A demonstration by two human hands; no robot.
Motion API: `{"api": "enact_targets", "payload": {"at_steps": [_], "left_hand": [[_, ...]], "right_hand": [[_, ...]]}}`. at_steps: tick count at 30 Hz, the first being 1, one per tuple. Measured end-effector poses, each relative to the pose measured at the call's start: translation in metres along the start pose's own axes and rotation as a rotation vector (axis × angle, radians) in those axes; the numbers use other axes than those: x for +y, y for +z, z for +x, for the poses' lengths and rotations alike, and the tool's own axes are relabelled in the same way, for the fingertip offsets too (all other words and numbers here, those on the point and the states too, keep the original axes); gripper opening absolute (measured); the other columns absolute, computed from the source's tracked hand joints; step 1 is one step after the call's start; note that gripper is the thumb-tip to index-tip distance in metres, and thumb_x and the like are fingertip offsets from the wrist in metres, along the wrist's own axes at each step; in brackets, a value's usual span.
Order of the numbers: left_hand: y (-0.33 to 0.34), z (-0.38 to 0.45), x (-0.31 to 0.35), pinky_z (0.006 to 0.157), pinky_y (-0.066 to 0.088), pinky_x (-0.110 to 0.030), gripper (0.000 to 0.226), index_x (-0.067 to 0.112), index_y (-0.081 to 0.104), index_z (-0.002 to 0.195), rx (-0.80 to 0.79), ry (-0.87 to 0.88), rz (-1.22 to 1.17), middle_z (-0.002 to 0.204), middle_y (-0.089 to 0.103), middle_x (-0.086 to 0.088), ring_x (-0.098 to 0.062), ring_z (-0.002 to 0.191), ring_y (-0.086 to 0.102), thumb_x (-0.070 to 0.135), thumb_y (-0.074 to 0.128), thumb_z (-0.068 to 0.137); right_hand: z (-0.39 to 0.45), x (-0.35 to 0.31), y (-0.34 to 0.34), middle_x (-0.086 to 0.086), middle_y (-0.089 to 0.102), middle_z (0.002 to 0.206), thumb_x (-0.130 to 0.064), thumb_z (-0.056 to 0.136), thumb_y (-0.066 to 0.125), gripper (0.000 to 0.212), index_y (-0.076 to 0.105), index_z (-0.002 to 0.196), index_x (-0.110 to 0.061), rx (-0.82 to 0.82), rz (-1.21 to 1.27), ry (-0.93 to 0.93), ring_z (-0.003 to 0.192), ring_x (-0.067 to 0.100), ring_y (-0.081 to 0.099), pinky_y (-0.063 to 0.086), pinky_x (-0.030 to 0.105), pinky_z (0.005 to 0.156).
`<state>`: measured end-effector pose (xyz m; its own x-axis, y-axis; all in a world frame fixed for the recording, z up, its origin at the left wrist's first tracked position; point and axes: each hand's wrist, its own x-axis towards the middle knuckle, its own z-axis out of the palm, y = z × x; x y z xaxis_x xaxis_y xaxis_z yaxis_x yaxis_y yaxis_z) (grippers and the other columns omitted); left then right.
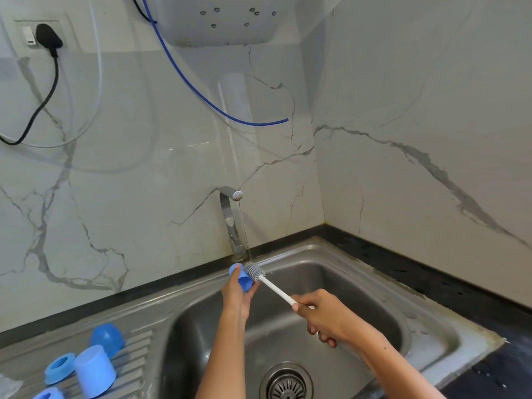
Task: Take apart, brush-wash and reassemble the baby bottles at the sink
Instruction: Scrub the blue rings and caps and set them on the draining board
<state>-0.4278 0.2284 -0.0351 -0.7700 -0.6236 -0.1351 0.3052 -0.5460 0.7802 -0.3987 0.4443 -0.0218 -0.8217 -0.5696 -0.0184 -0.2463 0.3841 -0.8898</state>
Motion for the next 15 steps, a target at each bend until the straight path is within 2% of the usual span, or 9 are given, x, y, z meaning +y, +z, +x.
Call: {"api": "enact_targets", "payload": {"at_steps": [2,4,7,10,13,15], "left_hand": [[0.002,-0.002,0.002,0.080,0.051,-0.042,0.037,-0.002,0.045,0.131,-0.053,-0.023,-0.093,0.097,0.059,-0.016,-0.027,0.086,0.059,0.015,0.048,0.098],[0.007,-0.010,0.000,0.079,0.053,-0.044,0.030,0.000,0.049,0.123,-0.135,-0.081,-0.118,0.101,0.059,-0.018,-0.029,0.090,0.060,0.015,0.049,0.098],[0.017,-0.025,-0.011,0.087,0.050,-0.051,0.020,0.003,0.053,0.110,-0.217,-0.167,-0.090,0.103,0.057,-0.022,-0.038,0.098,0.059,0.019,0.051,0.097],[0.018,-0.020,-0.010,0.088,0.047,-0.052,0.028,0.003,0.049,0.120,-0.086,-0.139,-0.216,0.100,0.055,-0.021,-0.034,0.090,0.058,0.019,0.050,0.098],[0.003,-0.006,0.001,0.084,0.048,-0.038,0.042,0.003,0.042,0.134,0.035,-0.069,-0.355,0.090,0.053,-0.015,-0.022,0.078,0.054,0.024,0.049,0.099],[0.000,0.001,0.003,0.084,0.047,-0.039,0.041,0.005,0.043,0.130,0.015,-0.084,-0.359,0.088,0.052,-0.014,-0.022,0.076,0.053,0.030,0.047,0.099]], "right_hand": [[-0.001,-0.002,0.000,0.000,0.048,0.066,-0.031,0.101,0.045,0.036,0.051,0.136,-0.035,0.012,0.010,-0.009,0.042,0.006,0.034,0.034,0.018,0.038],[0.001,-0.004,0.002,0.000,0.047,0.065,-0.030,0.102,0.043,0.035,0.051,0.135,-0.034,0.058,-0.005,-0.035,0.041,0.006,0.033,0.033,0.018,0.039],[0.007,-0.007,0.005,0.000,0.046,0.064,-0.027,0.103,0.041,0.033,0.053,0.134,-0.029,0.135,-0.029,-0.068,0.042,0.006,0.033,0.032,0.017,0.038],[0.005,-0.004,0.001,0.000,0.048,0.065,-0.029,0.102,0.043,0.035,0.051,0.136,-0.030,0.081,-0.015,-0.036,0.039,0.005,0.034,0.034,0.018,0.039],[-0.004,0.002,-0.001,-0.001,0.049,0.065,-0.031,0.101,0.046,0.037,0.050,0.138,-0.033,-0.015,-0.023,0.001,0.039,0.005,0.036,0.035,0.018,0.038],[-0.005,0.002,0.001,-0.001,0.049,0.065,-0.031,0.101,0.046,0.036,0.052,0.136,-0.034,-0.018,-0.030,-0.012,0.039,0.005,0.036,0.035,0.018,0.038]]}}
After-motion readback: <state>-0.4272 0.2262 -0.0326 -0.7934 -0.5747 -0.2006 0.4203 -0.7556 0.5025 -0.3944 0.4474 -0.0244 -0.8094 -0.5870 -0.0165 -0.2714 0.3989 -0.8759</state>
